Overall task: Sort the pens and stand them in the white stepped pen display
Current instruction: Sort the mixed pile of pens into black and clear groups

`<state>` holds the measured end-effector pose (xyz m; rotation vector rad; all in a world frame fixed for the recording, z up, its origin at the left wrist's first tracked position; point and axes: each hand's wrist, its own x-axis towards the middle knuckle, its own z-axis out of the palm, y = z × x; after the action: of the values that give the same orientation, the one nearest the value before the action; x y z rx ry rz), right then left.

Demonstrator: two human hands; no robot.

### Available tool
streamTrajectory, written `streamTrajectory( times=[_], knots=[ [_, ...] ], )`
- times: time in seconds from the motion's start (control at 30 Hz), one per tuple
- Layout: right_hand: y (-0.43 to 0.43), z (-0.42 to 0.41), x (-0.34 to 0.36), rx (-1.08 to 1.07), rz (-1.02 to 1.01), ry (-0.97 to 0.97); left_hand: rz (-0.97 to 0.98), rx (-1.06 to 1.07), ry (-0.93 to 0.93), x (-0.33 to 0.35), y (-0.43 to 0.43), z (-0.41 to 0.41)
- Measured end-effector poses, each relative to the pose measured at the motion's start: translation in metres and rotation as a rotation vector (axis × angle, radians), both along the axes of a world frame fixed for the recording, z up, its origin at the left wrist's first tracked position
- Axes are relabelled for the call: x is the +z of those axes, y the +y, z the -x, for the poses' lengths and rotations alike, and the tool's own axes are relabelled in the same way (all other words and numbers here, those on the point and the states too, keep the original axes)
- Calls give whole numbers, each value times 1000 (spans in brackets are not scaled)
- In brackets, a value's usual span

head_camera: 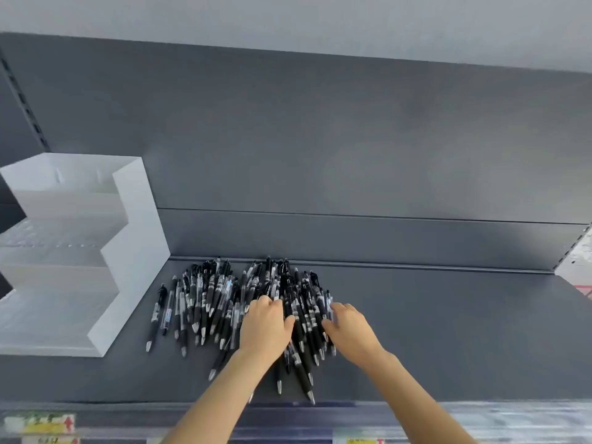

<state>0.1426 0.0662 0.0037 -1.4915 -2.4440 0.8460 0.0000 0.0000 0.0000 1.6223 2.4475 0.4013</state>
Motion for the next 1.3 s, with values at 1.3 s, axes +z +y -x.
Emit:
streamTrajectory(
  times=[1.3],
  knots=[
    [10,-21,0,-365,810,846,214,197,127,-8,74,-11]
  ],
)
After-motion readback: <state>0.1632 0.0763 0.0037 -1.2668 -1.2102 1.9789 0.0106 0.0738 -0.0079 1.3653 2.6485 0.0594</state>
